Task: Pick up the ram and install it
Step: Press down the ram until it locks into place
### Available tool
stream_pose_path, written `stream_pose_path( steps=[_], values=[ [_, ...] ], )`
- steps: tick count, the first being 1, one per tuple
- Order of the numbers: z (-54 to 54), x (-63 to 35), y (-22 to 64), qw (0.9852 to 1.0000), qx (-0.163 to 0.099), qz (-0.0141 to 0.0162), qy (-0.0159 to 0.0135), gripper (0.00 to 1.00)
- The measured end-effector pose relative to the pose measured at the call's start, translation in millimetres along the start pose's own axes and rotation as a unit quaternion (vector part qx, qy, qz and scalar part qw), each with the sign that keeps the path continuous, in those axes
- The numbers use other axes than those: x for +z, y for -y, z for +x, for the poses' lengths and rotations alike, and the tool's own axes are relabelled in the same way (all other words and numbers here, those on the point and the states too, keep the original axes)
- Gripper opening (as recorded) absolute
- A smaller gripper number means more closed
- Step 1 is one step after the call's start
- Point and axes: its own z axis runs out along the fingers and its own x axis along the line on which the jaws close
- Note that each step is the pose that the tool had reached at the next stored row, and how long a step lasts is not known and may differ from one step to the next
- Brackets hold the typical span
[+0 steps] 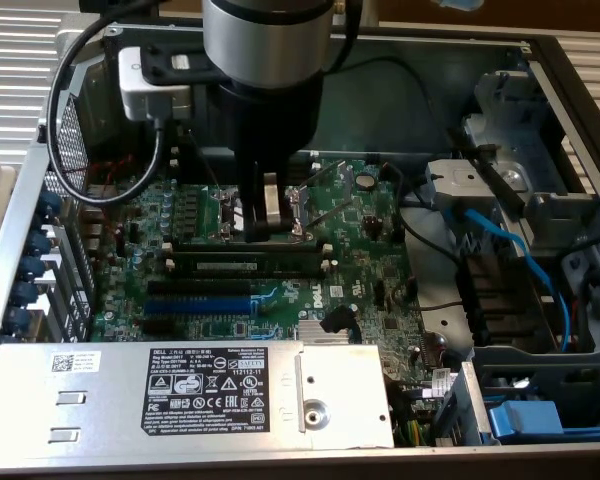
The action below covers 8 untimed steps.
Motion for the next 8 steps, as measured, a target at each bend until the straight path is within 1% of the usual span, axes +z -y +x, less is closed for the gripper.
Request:
stream_pose_path(
  steps=[4, 8],
  values=[
    [0.4, -0.1, 2.9, 0.9998, -0.018, -0.0017, 0.0002, 0.11],
    [0.7, -0.2, 5.3, 0.9993, -0.038, -0.0036, 0.0005, 0.11]
  ],
)
